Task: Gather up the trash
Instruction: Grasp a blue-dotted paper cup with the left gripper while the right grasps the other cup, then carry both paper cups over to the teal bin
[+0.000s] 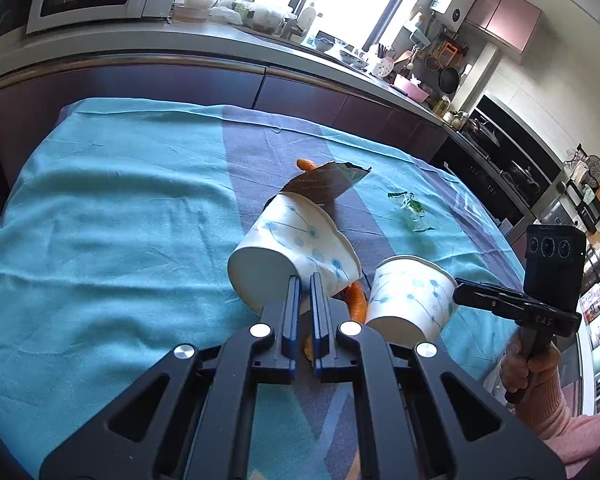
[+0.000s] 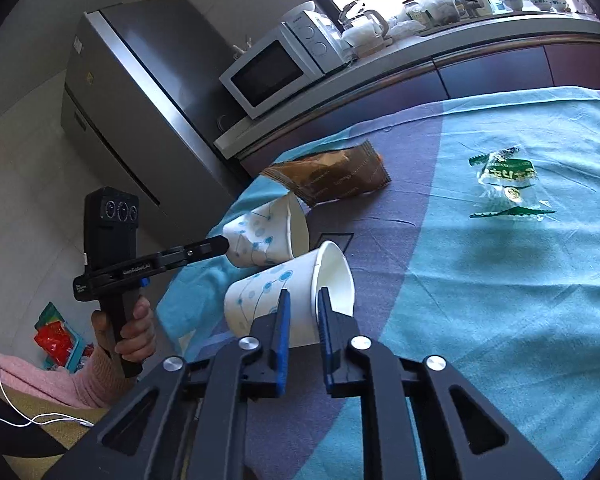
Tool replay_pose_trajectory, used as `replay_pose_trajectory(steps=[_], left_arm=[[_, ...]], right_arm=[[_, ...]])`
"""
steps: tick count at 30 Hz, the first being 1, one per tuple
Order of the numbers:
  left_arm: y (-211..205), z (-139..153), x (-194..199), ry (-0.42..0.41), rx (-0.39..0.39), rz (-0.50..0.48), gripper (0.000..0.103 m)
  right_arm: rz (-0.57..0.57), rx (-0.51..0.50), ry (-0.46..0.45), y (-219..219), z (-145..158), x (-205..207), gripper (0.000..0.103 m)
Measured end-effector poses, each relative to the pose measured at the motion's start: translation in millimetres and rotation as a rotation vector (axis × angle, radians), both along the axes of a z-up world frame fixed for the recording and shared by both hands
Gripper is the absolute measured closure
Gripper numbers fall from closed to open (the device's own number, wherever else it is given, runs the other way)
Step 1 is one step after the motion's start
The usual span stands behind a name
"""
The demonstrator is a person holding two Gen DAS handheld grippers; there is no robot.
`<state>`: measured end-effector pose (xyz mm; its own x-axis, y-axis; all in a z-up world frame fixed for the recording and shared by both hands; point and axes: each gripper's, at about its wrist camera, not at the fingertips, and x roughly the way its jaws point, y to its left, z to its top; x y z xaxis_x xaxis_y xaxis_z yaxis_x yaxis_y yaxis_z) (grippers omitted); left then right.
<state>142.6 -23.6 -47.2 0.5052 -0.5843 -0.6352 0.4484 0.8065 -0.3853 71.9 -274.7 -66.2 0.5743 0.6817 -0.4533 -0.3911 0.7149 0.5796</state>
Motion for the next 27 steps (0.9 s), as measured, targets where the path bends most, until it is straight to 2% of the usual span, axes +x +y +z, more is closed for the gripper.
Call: replay_pose_trajectory(steps=[7,15,27], left_arm=[[31,13,-13,-0.043,-0.011,0.056,0.099],[73,27,-28,-0.072,-0.022,0.119,0.100],[122,43,-53,-0.109,-0.027,0.196,0.100]], right_arm=[[0.012,0.000,-0.071,13,27,-6,0.101],[0.042,-0.014,-0.134,44,56,3,0.101],[0.124,-0.021,-0.140,101,60,34,0.101]])
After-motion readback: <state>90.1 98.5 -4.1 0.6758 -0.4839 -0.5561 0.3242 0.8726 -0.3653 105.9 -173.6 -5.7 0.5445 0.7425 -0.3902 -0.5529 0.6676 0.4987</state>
